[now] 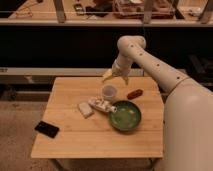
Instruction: Push the eraser across the table
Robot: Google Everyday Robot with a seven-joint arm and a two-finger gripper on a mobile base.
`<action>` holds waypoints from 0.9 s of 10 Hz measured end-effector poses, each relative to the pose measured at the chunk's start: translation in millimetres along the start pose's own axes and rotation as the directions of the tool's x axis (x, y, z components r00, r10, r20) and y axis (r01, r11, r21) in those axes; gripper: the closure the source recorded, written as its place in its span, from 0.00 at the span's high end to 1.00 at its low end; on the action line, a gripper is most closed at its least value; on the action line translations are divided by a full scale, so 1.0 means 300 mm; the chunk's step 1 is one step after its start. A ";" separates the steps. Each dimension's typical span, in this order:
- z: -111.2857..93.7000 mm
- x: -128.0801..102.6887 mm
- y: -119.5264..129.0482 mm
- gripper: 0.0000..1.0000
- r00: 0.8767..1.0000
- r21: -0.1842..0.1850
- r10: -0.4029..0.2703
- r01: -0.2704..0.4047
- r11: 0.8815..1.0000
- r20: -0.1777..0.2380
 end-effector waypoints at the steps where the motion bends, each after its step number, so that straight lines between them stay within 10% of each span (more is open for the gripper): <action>1: 0.001 0.000 0.001 0.80 1.000 0.000 0.000 0.000 1.000 0.000; 6: -0.038 0.032 -0.098 0.80 0.994 0.021 -0.089 0.091 0.996 -0.060; 7: -0.062 0.043 -0.208 0.80 0.978 0.043 -0.177 0.183 0.982 -0.109; 9: -0.104 0.016 -0.471 0.80 0.906 0.085 -0.364 0.389 0.918 -0.217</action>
